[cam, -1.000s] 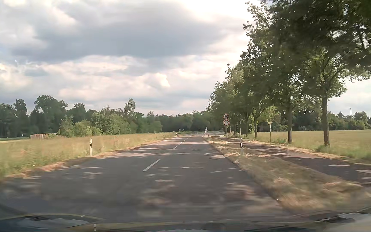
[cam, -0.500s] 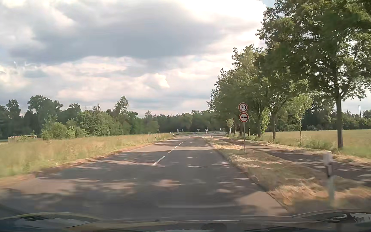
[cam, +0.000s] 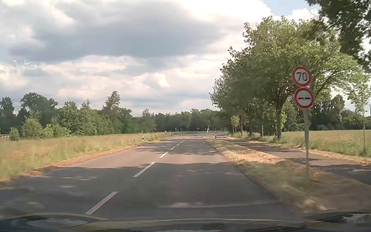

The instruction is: Follow the waypoints while adhering to traffic rules and regulations

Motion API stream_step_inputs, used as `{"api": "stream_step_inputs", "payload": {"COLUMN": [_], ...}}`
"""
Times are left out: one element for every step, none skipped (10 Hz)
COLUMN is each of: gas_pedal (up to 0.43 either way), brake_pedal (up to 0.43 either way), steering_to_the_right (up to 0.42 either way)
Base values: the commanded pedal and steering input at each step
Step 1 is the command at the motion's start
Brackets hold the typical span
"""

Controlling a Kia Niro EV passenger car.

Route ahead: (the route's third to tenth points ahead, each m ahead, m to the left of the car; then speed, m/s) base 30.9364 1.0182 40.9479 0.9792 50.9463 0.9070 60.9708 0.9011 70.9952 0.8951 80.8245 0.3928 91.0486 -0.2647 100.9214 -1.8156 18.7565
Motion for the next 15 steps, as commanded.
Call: {"api": "stream_step_inputs", "payload": {"gas_pedal": [0.0,0.0,0.0,0.0,0.0,0.0,0.0,0.0,0.0,0.0,0.0,0.0,0.0,0.0,0.0], "brake_pedal": [0.0,0.0,0.0,0.0,0.0,0.0,0.0,0.0,0.0,0.0,0.0,0.0,0.0,0.0,0.0], "steering_to_the_right": [0.0,0.0,0.0,0.0,0.0,0.0,0.0,0.0,-0.001,-0.002,-0.002,-0.002,-0.002,-0.002,-0.003]}}
